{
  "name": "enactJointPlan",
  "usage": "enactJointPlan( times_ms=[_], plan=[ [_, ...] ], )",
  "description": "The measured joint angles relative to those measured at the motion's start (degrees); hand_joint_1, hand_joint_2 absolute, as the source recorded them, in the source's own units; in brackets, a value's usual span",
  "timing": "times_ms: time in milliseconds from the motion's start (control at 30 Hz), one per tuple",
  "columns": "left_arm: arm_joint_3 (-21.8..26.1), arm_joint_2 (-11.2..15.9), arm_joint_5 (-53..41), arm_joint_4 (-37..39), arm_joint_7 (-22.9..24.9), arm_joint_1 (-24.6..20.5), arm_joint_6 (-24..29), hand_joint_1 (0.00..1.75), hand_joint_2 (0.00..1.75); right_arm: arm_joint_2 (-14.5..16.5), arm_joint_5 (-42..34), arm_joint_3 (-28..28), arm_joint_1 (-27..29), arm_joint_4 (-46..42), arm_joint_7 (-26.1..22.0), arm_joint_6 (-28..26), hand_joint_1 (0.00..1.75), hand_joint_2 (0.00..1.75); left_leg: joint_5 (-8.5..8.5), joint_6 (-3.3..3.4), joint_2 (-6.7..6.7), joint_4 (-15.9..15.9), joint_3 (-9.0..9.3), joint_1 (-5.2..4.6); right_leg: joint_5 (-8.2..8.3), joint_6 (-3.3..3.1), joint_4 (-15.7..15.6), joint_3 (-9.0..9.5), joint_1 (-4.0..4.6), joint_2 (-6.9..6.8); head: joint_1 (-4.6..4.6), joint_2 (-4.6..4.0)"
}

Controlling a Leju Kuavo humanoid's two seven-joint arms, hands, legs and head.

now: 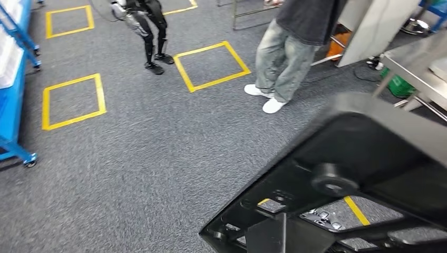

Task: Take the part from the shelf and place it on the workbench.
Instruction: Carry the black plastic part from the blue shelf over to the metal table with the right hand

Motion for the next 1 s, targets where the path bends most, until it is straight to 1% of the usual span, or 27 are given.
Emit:
enactJointPlan(
  times_ms=[33,67,100,133,167,200,233,267,300,333,367,400,467,500,533,567,600,633,700,733,767,833,867,900,933,967,1000],
  plan=[
    [0.05,0.05,0.04,0.0,0.04,0.17,-0.29,0.0,1.75,0.05,-0.03,0.0,0.02,0.02,0.01,0.1,1.75,1.75,-0.68,-0.11,-0.26,2.85,-1.58,0.02,-0.06,-0.03,0.12,0.0,0.03,0.74,0.0,0.0],
    [0.07,0.1,0.15,0.0,0.1,0.26,-0.66,0.0,1.75,0.07,-0.08,0.0,0.03,0.02,0.01,0.2,1.75,1.75,-0.12,-0.19,-0.38,3.61,-2.24,0.03,-0.15,-0.01,0.27,0.02,0.02,1.52,0.0,0.0],
    [0.11,0.14,0.28,-0.01,0.16,0.29,-1.09,0.0,1.75,0.07,-0.14,0.0,0.02,0.03,0.02,0.3,1.75,1.75,1.57,-0.22,-0.54,2.06,-1.84,0.06,-0.26,0.09,0.47,0.07,-0.02,2.3,0.0,0.0],
    [0.18,0.19,0.4,-0.01,0.21,0.29,-1.6,0.0,1.75,0.09,-0.24,0.0,0.01,0.03,0.02,0.39,1.75,1.75,3.99,-0.22,-1.08,-1.47,-0.49,0.13,-0.42,0.26,0.72,0.12,-0.1,3.07,0.0,0.0],
    [0.26,0.24,0.49,-0.01,0.25,0.29,-2.03,0.0,1.75,0.11,-0.34,-0.01,-0.02,0.04,0.02,0.44,1.75,1.75,5.99,-0.18,-2.28,-5.44,1.11,0.25,-0.58,0.46,0.98,0.12,-0.14,3.78,0.01,0.0],
    [0.37,0.28,0.46,-0.01,0.26,0.3,-2.26,0.0,1.75,0.14,-0.4,-0.01,-0.08,0.05,0.03,0.45,1.75,1.75,7.31,-0.09,-3.46,-8.8,2.45,0.37,-0.74,0.71,1.3,-0.02,-0.14,4.51,0.01,0.0],
    [0.49,0.34,0.4,-0.01,0.26,0.32,-2.34,0.0,1.75,0.18,-0.44,-0.01,-0.14,0.07,0.03,0.42,1.75,1.75,7.91,0.04,-4.38,-10.95,3.29,0.42,-0.81,1.01,1.52,-0.23,-0.18,5.15,0.02,0.0],
    [0.63,0.4,0.34,-0.02,0.27,0.3,-2.33,0.0,1.75,0.23,-0.45,-0.01,-0.18,0.08,0.03,0.35,1.75,1.75,7.8,0.27,-4.77,-11.7,3.58,0.37,-0.78,1.35,1.6,-0.45,-0.19,5.76,0.02,0.0],
    [0.81,0.48,0.27,-0.02,0.27,0.24,-2.35,0.0,1.75,0.27,-0.45,0.0,-0.21,0.08,0.03,0.26,1.75,1.75,7.84,0.55,-4.35,-11.95,3.69,0.27,-0.68,1.71,1.59,-0.66,-0.24,6.39,0.02,0.0],
    [1.02,0.55,0.18,-0.02,0.27,0.12,-2.4,0.0,1.75,0.3,-0.43,0.0,-0.19,0.05,0.02,0.18,1.75,1.75,7.98,0.93,-3.71,-12.1,3.8,0.25,-0.65,2.04,1.57,-0.77,-0.32,6.45,0.02,0.0],
    [1.24,0.6,0.07,-0.02,0.22,0.01,-2.47,0.0,1.75,0.32,-0.38,0.01,-0.24,0.01,0.02,0.13,1.75,1.75,8.13,1.36,-3.06,-12.31,3.93,0.27,-0.99,2.35,2.0,-0.98,-0.26,5.53,0.03,0.0],
    [1.43,0.64,-0.04,-0.02,0.11,-0.04,-2.53,0.0,1.75,0.32,-0.25,0.05,-0.38,-0.05,0.01,0.11,1.75,1.75,8.26,1.74,-2.38,-12.52,4.03,0.33,-1.88,2.6,3.31,-1.6,-0.22,4.09,0.03,0.0],
    [1.75,0.67,-0.36,-0.02,-0.23,0.13,-2.51,0.0,1.75,0.32,0.18,0.23,-0.75,-0.15,0.0,0.05,1.75,1.75,8.26,2.26,-0.92,-12.69,4.09,0.27,-5.26,3.04,9.25,-4.38,-0.24,0.86,0.04,0.0],
    [1.86,0.67,-0.51,-0.02,-0.43,0.25,-2.45,0.0,1.75,0.32,0.37,0.34,-0.87,-0.16,0.01,-0.04,1.75,1.75,8.17,2.38,-0.16,-12.69,4.09,0.18,-6.99,3.22,13.11,-6.3,-0.36,0.24,0.03,0.0],
    [1.96,0.67,-0.65,-0.02,-0.59,0.32,-2.37,0.0,1.75,0.3,0.48,0.46,-0.92,-0.16,0.01,-0.17,1.75,1.75,8.06,2.41,0.6,-12.68,4.12,0.1,-7.99,3.36,16.16,-7.85,-0.48,-0.04,0.03,0.0],
    [2.04,0.67,-0.74,-0.02,-0.7,0.3,-2.28,0.0,1.75,0.22,0.52,0.57,-0.92,-0.16,0.02,-0.31,1.75,1.75,7.93,2.41,1.32,-12.67,4.21,0.06,-7.93,3.42,17.46,-8.57,-0.55,-0.19,0.03,0.0],
    [2.13,0.66,-0.78,-0.02,-0.76,0.23,-2.22,0.0,1.75,0.1,0.55,0.68,-0.94,-0.16,0.02,-0.39,1.75,1.75,7.76,2.35,2.0,-12.67,4.4,0.02,-6.72,3.39,16.49,-8.08,-0.57,-0.4,0.03,0.0],
    [2.23,0.64,-0.82,-0.02,-0.78,0.13,-2.19,0.0,1.75,-0.08,0.57,0.78,-0.98,-0.16,0.02,-0.44,1.75,1.75,7.56,2.26,2.62,-12.67,4.7,-0.01,-4.7,3.21,13.36,-6.46,-0.53,-0.82,0.04,0.0],
    [2.43,0.48,-0.89,-0.02,-0.78,0.0,-2.17,0.0,1.75,-0.57,0.67,0.98,-1.25,-0.16,0.02,-0.43,1.75,1.75,7.08,1.92,3.75,-12.65,5.34,-0.17,-1.52,2.39,5.38,-2.32,0.05,-3.33,0.04,0.0],
    [2.52,0.37,-0.91,-0.02,-0.76,-0.04,-2.17,0.0,1.75,-0.8,0.71,1.08,-1.45,-0.15,0.02,-0.39,1.75,1.75,6.88,1.68,4.25,-12.64,5.55,-0.25,-0.88,1.95,2.87,-1.08,0.42,-4.33,0.03,0.0],
    [2.62,0.27,-0.92,-0.02,-0.75,-0.1,-2.17,0.0,1.75,-1.01,0.73,1.16,-1.66,-0.14,0.03,-0.34,1.75,1.75,6.71,1.42,4.79,-12.67,5.71,-0.33,-0.87,1.61,1.71,-0.58,0.75,-4.91,0.03,0.0],
    [2.8,0.1,-0.94,-0.02,-0.69,-0.3,-2.17,0.0,1.75,-1.39,0.6,1.26,-2.04,-0.04,0.03,-0.17,1.75,1.75,6.49,0.94,5.92,-12.89,6.04,-0.46,-0.79,1.21,1.39,-0.61,0.81,-3.79,0.02,0.0],
    [2.87,0.02,-0.93,-0.02,-0.59,-0.45,-2.11,0.0,1.75,-1.55,0.41,1.3,-2.29,0.04,0.07,-0.07,1.75,1.75,6.19,0.68,5.69,-12.73,6.18,-0.43,-0.62,1.04,1.01,-0.46,0.64,-3.16,0.02,0.0],
    [2.92,-0.07,-0.91,-0.02,-0.44,-0.56,-2.01,0.0,1.75,-1.68,0.12,1.38,-2.74,0.14,0.2,0.01,1.75,1.75,5.48,0.42,4.63,-11.81,5.9,-0.35,-0.42,0.81,0.63,-0.27,0.42,-2.54,0.01,0.0],
    [3.02,-0.13,-0.85,-0.02,-0.19,-0.63,-1.78,0.0,1.75,-1.74,-0.19,1.52,-3.31,0.27,0.46,0.05,1.75,1.75,4.16,0.15,3.07,-9.57,4.92,-0.24,-0.25,0.54,0.3,-0.07,0.18,-1.91,-0.01,0.0],
    [3.18,-0.16,-0.78,-0.02,0.07,-0.61,-1.44,0.0,1.75,-1.78,-0.44,1.69,-3.82,0.44,0.73,0.05,1.75,1.75,2.47,-0.04,1.29,-6.09,3.25,-0.06,-0.19,0.37,0.19,0.0,0.11,-1.27,-0.01,0.0],
    [3.38,-0.18,-0.72,-0.02,0.27,-0.52,-1.11,0.0,1.75,-1.82,-0.6,1.87,-4.23,0.62,0.97,-0.05,1.75,1.75,0.75,-0.21,0.19,-1.98,1.07,0.0,-0.18,0.22,0.19,0.02,0.06,-0.58,-0.02,0.0]
  ],
)
